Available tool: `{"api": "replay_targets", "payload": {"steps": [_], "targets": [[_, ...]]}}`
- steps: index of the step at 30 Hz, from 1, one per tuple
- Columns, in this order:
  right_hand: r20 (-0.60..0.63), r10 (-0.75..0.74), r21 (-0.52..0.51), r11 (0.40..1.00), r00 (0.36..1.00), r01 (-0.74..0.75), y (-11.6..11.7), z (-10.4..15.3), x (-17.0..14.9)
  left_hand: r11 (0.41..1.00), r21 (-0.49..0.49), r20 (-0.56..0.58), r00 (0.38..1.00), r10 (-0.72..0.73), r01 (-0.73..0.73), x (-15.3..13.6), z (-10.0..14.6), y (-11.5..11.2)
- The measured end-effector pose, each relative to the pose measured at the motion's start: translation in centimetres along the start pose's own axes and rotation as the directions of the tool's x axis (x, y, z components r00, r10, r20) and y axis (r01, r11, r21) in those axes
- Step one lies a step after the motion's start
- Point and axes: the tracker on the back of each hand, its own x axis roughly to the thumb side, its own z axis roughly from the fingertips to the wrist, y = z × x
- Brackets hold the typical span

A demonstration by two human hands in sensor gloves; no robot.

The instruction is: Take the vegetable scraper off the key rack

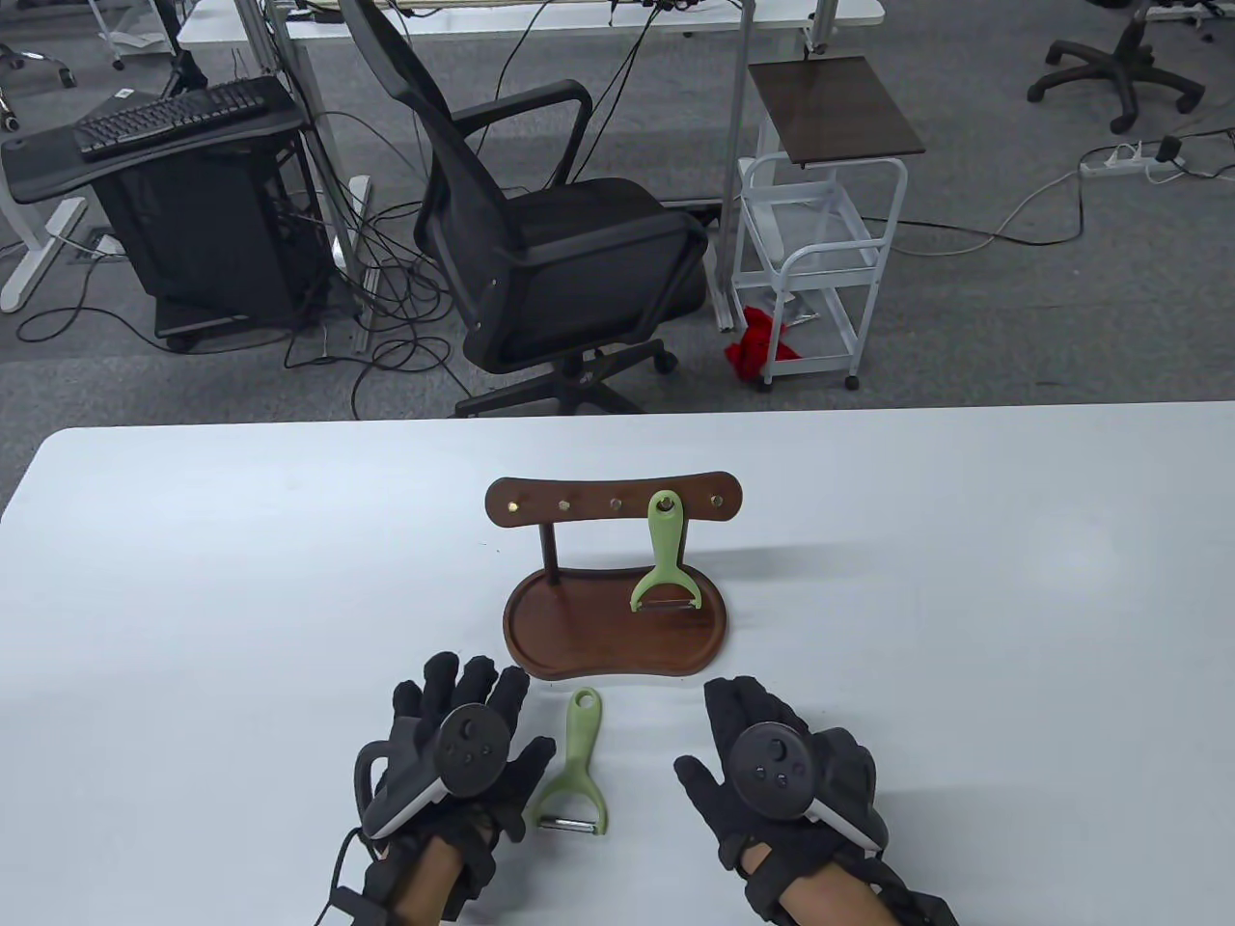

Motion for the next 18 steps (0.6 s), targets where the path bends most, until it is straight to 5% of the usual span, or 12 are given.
{"api": "replay_targets", "payload": {"steps": [18], "targets": [[-0.057,0.034,-0.032,0.999,0.998,-0.036,-2.2,-2.5,2.2,0.998,-0.013,-0.024,0.998,0.057,-0.057,0.2,-0.2,0.6]]}}
